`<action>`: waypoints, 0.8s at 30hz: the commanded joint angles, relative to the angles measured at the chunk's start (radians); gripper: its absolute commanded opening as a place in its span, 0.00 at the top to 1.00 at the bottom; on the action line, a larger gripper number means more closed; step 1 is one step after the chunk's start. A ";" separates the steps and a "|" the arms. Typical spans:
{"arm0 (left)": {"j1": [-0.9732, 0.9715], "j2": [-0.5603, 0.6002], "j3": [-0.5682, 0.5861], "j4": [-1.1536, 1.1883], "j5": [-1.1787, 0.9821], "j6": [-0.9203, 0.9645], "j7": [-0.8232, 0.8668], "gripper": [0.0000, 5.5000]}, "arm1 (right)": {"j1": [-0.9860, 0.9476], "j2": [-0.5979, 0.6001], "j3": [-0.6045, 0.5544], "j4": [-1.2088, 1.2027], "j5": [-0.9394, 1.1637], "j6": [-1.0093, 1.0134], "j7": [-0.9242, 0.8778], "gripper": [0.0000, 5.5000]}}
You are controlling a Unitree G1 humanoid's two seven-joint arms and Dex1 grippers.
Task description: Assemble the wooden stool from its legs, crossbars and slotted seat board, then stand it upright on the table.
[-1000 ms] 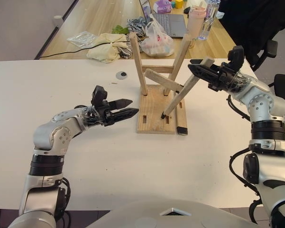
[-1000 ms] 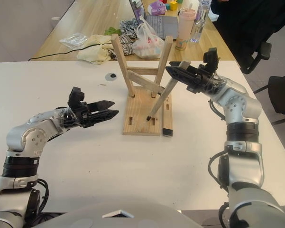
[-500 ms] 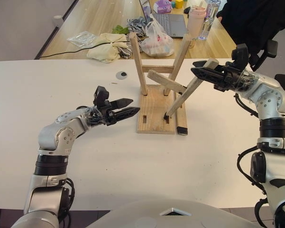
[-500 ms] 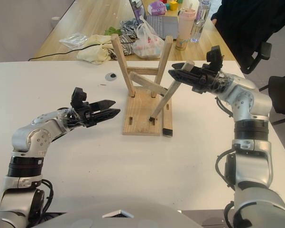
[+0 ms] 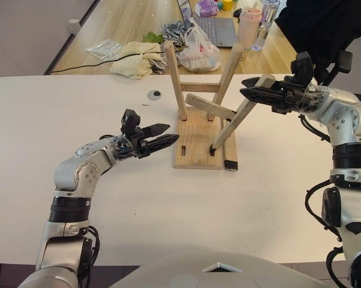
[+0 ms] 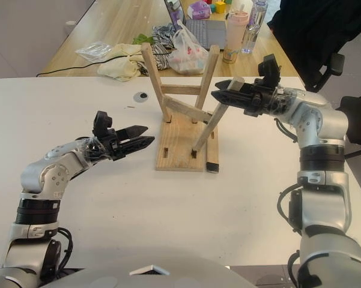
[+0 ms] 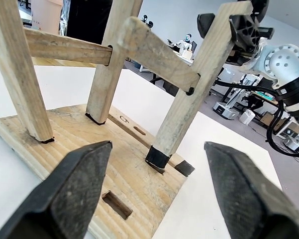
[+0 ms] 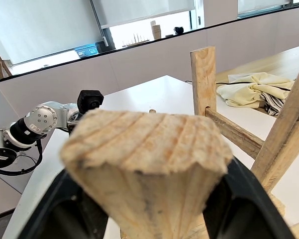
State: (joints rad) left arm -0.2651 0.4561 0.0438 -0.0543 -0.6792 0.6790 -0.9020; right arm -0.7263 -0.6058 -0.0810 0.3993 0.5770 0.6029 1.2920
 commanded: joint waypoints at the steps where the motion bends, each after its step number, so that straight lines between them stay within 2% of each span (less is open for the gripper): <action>1: 0.012 -0.012 0.001 0.006 0.015 -0.016 0.012 0.38 | -0.040 -0.024 0.011 0.006 -0.017 0.010 0.021 0.63; 7: 0.011 -0.026 0.001 0.014 0.018 -0.024 0.020 0.38 | -0.023 -0.012 0.055 0.007 -0.048 0.014 0.052 0.63; 14: 0.021 -0.037 0.000 0.014 0.018 -0.032 0.026 0.38 | -0.074 0.001 0.144 0.088 -0.167 -0.140 0.059 0.63; 20: 0.061 -0.052 -0.120 0.014 0.113 -0.055 0.041 0.38 | -0.088 -0.012 0.213 0.088 -0.220 -0.213 0.103 0.63; 22: 0.072 -0.063 -0.129 0.004 0.115 -0.053 0.046 0.38 | -0.069 -0.022 0.249 0.061 -0.242 -0.233 0.128 0.63; 24: 0.077 -0.077 -0.129 0.002 0.116 -0.053 0.052 0.43 | -0.054 -0.029 0.282 0.033 -0.256 -0.239 0.155 0.63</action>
State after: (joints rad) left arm -0.1954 0.3849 -0.0838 -0.0434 -0.5720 0.6295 -0.8602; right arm -0.8341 -0.6081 0.1418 0.4380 0.3835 0.3529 1.4325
